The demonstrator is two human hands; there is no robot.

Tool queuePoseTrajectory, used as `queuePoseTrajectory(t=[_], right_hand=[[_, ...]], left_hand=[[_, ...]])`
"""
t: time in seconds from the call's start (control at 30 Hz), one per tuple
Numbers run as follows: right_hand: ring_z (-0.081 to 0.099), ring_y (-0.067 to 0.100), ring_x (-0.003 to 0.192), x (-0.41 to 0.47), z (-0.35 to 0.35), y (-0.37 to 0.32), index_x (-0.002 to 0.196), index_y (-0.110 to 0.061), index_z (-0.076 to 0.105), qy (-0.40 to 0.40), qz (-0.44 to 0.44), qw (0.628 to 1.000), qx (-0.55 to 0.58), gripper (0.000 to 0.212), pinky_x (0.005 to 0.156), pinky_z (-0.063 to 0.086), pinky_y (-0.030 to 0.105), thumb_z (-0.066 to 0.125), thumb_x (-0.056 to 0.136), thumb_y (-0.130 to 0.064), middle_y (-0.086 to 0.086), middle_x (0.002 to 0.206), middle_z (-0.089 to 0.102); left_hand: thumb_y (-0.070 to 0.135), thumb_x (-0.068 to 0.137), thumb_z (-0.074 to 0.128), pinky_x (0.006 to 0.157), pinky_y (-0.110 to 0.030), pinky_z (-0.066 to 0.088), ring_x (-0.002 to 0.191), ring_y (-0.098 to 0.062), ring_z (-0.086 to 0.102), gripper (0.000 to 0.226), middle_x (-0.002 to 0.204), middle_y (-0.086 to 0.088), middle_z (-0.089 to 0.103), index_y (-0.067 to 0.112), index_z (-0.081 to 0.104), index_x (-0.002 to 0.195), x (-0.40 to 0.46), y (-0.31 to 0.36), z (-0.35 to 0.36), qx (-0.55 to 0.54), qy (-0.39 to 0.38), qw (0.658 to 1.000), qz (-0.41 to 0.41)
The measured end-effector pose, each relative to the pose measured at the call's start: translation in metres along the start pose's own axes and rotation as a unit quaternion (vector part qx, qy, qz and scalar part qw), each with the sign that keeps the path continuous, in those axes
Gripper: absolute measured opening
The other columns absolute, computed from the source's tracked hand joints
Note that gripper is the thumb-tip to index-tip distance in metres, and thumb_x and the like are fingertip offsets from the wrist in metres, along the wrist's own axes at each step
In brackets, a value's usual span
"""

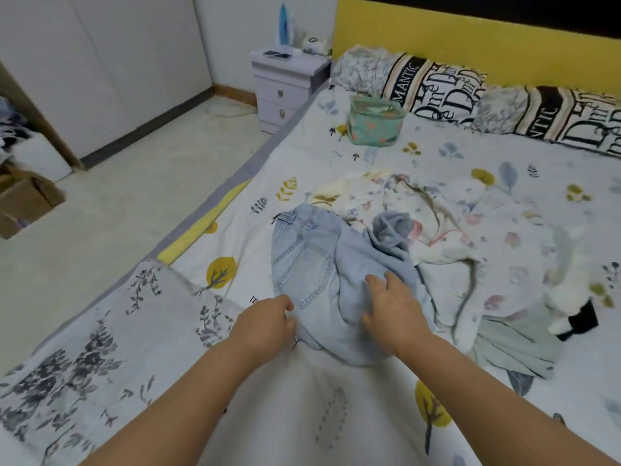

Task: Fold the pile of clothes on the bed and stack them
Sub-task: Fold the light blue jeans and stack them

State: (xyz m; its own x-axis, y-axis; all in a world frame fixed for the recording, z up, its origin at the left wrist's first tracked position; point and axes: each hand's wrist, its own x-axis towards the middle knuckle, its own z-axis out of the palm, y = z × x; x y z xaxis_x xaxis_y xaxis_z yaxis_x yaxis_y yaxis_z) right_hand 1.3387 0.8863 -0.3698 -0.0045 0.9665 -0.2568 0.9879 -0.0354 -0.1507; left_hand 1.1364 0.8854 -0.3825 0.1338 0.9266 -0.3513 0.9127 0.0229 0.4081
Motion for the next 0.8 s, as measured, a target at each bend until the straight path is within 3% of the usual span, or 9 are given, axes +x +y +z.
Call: queuePoseTrajectory(t=[0.2, 0.3, 0.4, 0.5, 0.57, 0.63, 0.67, 0.73, 0.8], right_hand=[[-0.008, 0.033, 0.143, 0.041, 0.039, -0.024, 0.149, -0.023, -0.002, 0.016, -0.078, 0.995, -0.058, 0.084, 0.113, 0.005, 0.053, 0.052, 0.088, -0.046, 0.016, 0.155, -0.015], [-0.021, 0.035, 0.141, 0.062, 0.068, -0.043, 0.149, -0.028, -0.001, 0.035, -0.114, 0.990, -0.079, 0.092, 0.105, -0.009, 0.065, 0.054, 0.082, -0.058, 0.014, 0.153, -0.025], [-0.036, 0.037, 0.132, 0.078, 0.097, -0.058, 0.147, -0.030, -0.004, 0.016, -0.116, 0.985, -0.129, 0.101, 0.085, -0.026, 0.074, 0.051, 0.074, -0.072, 0.013, 0.146, -0.039], [-0.050, 0.041, 0.119, 0.092, 0.116, -0.062, 0.146, -0.033, -0.005, -0.026, -0.088, 0.978, -0.188, 0.094, 0.077, -0.027, 0.080, 0.051, 0.079, -0.067, 0.011, 0.132, -0.054], [-0.043, 0.043, 0.125, 0.100, 0.117, -0.062, 0.143, -0.032, 0.016, -0.037, -0.071, 0.977, -0.195, 0.066, 0.078, -0.023, 0.082, 0.050, 0.088, -0.049, 0.012, 0.147, -0.038], [-0.016, 0.047, 0.138, 0.102, 0.110, -0.065, 0.125, -0.025, 0.046, -0.021, -0.080, 0.978, -0.191, 0.036, 0.082, -0.013, 0.085, 0.051, 0.090, -0.035, 0.013, 0.157, -0.001], [0.009, 0.048, 0.140, 0.100, 0.102, -0.068, 0.109, -0.023, 0.059, -0.016, -0.074, 0.977, -0.198, 0.026, 0.085, 0.002, 0.086, 0.059, 0.085, -0.032, 0.014, 0.151, 0.028], [0.057, 0.039, 0.115, 0.093, 0.081, -0.072, 0.079, -0.022, 0.068, -0.029, -0.048, 0.982, -0.180, 0.018, 0.083, 0.035, 0.076, 0.077, 0.064, -0.029, 0.008, 0.104, 0.069], [0.066, 0.028, 0.091, 0.091, 0.068, -0.068, 0.090, -0.020, 0.064, 0.005, -0.045, 0.992, -0.114, 0.019, 0.090, 0.041, 0.064, 0.070, 0.072, -0.020, 0.004, 0.081, 0.067]], left_hand=[[0.025, 0.093, 0.047, 0.095, -0.029, 0.040, 0.119, -0.024, 0.049, 0.041, 0.130, -0.012, 0.049, 0.010, 0.041, 0.131, 0.055, -0.007, 0.029, -0.041, -0.020, 0.998, -0.052], [0.023, 0.093, 0.049, 0.096, -0.031, 0.040, 0.119, -0.028, 0.049, 0.039, 0.129, -0.014, 0.048, 0.007, 0.041, 0.127, 0.084, -0.014, 0.041, -0.103, -0.036, 0.989, -0.102], [0.019, 0.093, 0.047, 0.098, -0.032, 0.040, 0.120, -0.031, 0.049, 0.038, 0.130, -0.018, 0.049, 0.004, 0.041, 0.128, 0.106, -0.027, 0.051, -0.149, -0.040, 0.976, -0.151], [0.017, 0.092, 0.047, 0.096, -0.031, 0.039, 0.118, -0.030, 0.050, 0.036, 0.127, -0.018, 0.052, 0.006, 0.043, 0.127, 0.118, -0.041, 0.057, -0.154, -0.031, 0.974, -0.165], [0.015, 0.091, 0.047, 0.093, -0.030, 0.039, 0.116, -0.030, 0.051, 0.034, 0.125, -0.018, 0.054, 0.005, 0.045, 0.124, 0.122, -0.048, 0.057, -0.154, -0.019, 0.975, -0.160], [0.015, 0.090, 0.048, 0.092, -0.030, 0.039, 0.115, -0.030, 0.051, 0.038, 0.126, -0.017, 0.052, 0.004, 0.044, 0.126, 0.126, -0.054, 0.055, -0.166, -0.009, 0.974, -0.153], [0.014, 0.090, 0.048, 0.092, -0.031, 0.040, 0.115, -0.030, 0.051, 0.040, 0.127, -0.017, 0.050, 0.004, 0.042, 0.129, 0.127, -0.057, 0.053, -0.172, -0.005, 0.974, -0.149], [0.011, 0.089, 0.049, 0.093, -0.035, 0.044, 0.112, -0.032, 0.053, 0.043, 0.129, -0.017, 0.049, 0.004, 0.040, 0.131, 0.130, -0.062, 0.047, -0.185, 0.006, 0.972, -0.145], [0.008, 0.089, 0.048, 0.088, -0.035, 0.047, 0.109, -0.031, 0.054, 0.044, 0.129, -0.016, 0.048, 0.006, 0.040, 0.132, 0.130, -0.064, 0.040, -0.192, 0.021, 0.971, -0.143]])
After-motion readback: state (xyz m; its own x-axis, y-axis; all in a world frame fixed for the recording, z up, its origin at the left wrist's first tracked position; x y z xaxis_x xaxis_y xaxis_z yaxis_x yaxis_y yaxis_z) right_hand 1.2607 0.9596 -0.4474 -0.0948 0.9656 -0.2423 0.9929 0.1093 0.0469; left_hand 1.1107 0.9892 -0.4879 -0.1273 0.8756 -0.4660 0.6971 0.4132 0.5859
